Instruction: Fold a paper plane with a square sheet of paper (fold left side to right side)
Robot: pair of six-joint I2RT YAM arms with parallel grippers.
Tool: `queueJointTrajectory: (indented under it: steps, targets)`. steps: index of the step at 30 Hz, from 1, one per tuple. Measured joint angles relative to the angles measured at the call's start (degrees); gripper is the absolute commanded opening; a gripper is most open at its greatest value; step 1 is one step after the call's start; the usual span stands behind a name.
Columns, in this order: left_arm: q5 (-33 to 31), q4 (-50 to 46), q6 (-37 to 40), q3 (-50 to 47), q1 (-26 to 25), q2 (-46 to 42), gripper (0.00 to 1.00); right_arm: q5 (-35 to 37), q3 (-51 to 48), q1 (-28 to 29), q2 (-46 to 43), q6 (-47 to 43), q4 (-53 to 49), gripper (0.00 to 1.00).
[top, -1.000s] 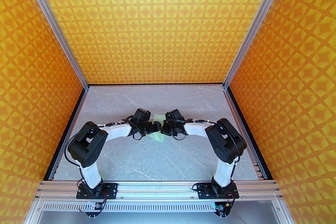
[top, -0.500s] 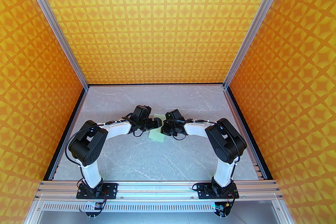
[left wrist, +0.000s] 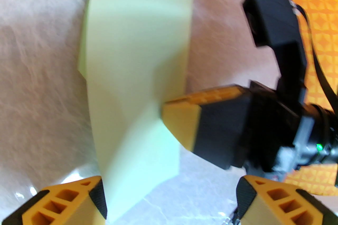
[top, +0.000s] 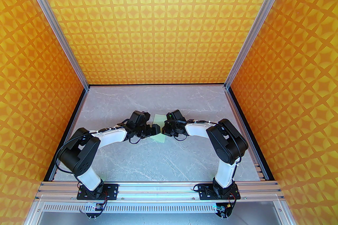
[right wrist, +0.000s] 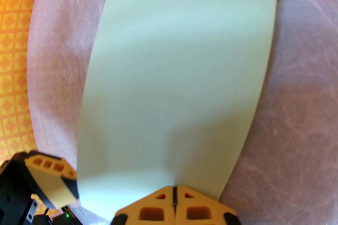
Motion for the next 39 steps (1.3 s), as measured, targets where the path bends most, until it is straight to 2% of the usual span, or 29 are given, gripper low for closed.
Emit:
queueJointTrajectory:
  steps: [11,14,18,20,23,25,34,39]
  targets:
    - [3.2,8.3,-4.7,-1.9,0.0,0.0,0.77,0.0,0.0,0.0,0.0,0.0,-0.1,0.0]
    - [3.3,8.1,-4.5,-2.0,0.0,-0.1,0.67,0.0,0.0,0.0,0.0,0.0,-0.1,0.0]
    - [3.3,7.9,-4.6,-3.4,0.0,-0.1,0.63,0.1,0.0,0.0,0.0,0.0,-0.1,0.0]
    - [3.0,6.4,-4.2,-3.7,0.0,-0.1,0.54,0.1,0.0,0.0,0.0,0.0,-0.1,0.0]
    - [2.0,4.7,-3.7,-3.6,0.0,0.0,0.49,0.1,0.0,0.0,0.0,0.0,-0.1,0.0]
    - [1.3,3.8,-3.1,-3.4,0.0,0.8,0.41,0.1,0.0,0.0,0.0,0.0,-0.1,0.0]
    - [-3.4,-3.7,-2.6,0.5,0.0,6.2,0.21,0.1,0.0,0.0,0.0,0.0,-0.1,0.0]
    - [-6.7,-8.6,-2.0,4.0,0.0,7.5,0.14,0.2,-0.1,0.0,-0.1,0.0,0.0,0.0]
